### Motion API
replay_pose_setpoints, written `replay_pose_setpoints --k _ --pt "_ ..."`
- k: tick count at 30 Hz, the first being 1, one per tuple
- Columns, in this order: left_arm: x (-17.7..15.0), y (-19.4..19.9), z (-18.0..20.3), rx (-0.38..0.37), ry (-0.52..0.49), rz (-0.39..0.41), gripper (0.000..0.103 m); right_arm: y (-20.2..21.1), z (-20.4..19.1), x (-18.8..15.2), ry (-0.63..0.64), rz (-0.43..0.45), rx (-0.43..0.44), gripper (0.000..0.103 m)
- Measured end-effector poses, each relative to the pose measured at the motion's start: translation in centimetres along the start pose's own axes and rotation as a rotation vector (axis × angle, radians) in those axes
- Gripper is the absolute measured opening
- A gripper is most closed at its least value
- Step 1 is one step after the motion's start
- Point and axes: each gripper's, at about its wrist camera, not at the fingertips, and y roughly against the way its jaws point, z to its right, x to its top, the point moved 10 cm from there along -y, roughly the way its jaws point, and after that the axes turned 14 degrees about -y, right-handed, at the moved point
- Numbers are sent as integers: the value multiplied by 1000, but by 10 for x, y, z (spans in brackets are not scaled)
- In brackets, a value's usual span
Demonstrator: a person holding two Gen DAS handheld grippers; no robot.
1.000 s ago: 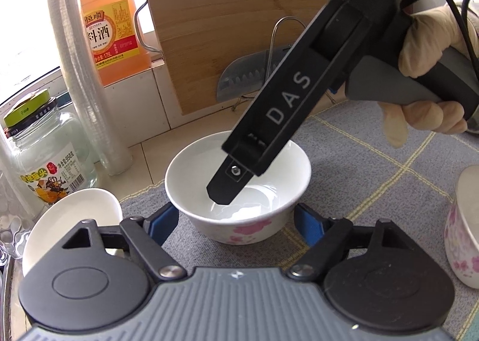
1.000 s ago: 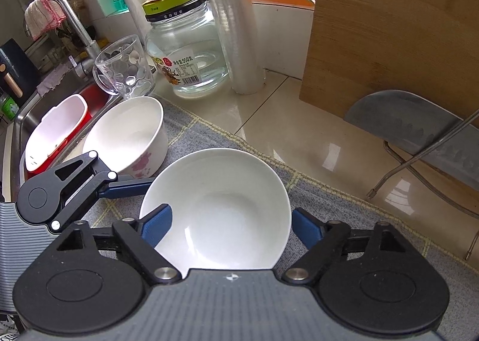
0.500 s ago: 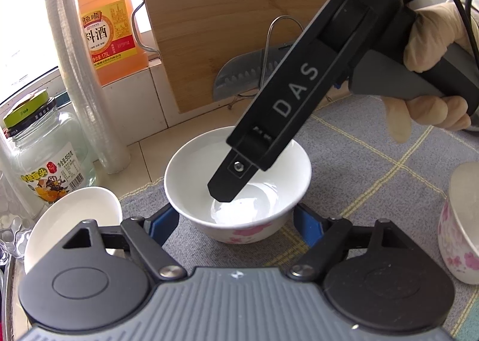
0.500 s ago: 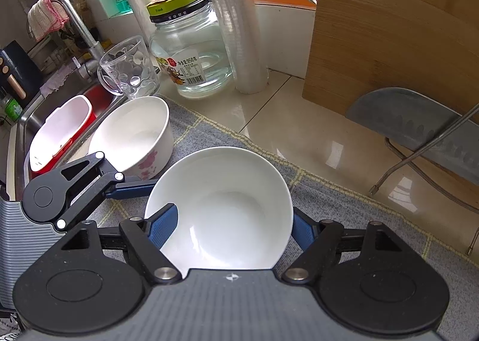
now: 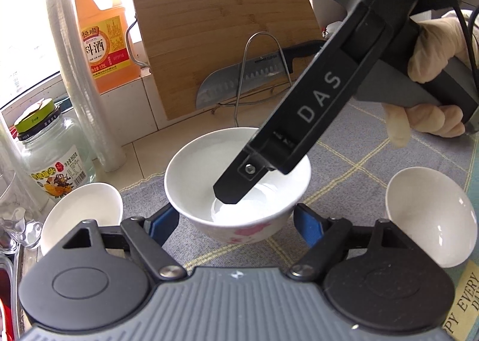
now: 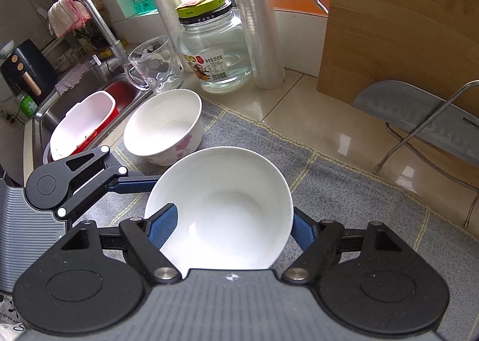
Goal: Organize plates and bowls
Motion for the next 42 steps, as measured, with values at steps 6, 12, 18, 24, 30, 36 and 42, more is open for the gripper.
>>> replay_pose_setpoints --k 6,12,18,24,30,36,42 --pt "0 23 13 -13 -1 5 83 24 -16 -16 3 19 24 84" --pt "-1 43 28 -22 -14 7 83 45 -28 -36 6 38 28 84" --pt "0 58 45 -49 -11 8 83 60 -34 -55 -12 49 22 85" --pt "1 72 63 -71 -8 9 83 75 -38 -75 -25 58 12 85" --pt "8 82 80 -99 -39 27 83 92 -37 -90 -43 77 -7 85" --pt "21 83 96 -133 -62 56 83 111 -28 -101 -69 109 -34 85" --pt "32 75 112 -181 -92 75 83 126 -13 -110 -101 130 -80 85"
